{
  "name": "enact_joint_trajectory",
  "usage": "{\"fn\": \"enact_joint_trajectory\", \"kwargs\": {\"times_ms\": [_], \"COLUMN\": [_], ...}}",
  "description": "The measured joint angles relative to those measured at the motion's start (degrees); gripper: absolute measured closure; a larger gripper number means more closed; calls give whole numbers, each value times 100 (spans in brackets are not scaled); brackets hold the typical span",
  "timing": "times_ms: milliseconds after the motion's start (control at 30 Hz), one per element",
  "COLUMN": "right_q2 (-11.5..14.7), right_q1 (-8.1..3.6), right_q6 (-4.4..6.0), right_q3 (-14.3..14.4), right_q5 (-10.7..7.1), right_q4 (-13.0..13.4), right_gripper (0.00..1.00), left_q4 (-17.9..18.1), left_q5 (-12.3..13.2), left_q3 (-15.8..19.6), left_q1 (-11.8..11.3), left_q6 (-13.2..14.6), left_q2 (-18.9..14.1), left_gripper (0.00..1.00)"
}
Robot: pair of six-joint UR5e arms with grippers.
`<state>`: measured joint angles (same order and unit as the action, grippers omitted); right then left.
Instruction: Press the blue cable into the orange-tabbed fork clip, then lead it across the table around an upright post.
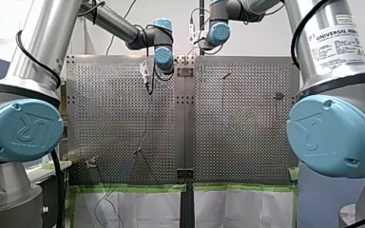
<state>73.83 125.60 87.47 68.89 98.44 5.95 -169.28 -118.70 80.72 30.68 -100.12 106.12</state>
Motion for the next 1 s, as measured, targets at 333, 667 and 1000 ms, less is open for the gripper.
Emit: {"fn": "enact_joint_trajectory", "kwargs": {"times_ms": [333,667,1000], "right_q2": [31,57,82], "right_q1": [-218,-498,-828], "right_q6": [12,41,40], "right_q3": [5,4,11], "right_q5": [23,28,13], "right_q4": [-124,-230,-312], "right_gripper": [100,100,100], "left_q4": [-423,-968,-1298], "left_q5": [282,255,309], "left_q3": [-509,-1082,-1635], "left_q1": [104,424,622], "left_q6": [-14,-12,-100], "left_q2": [92,604,1107], "left_gripper": [100,100,100]}}
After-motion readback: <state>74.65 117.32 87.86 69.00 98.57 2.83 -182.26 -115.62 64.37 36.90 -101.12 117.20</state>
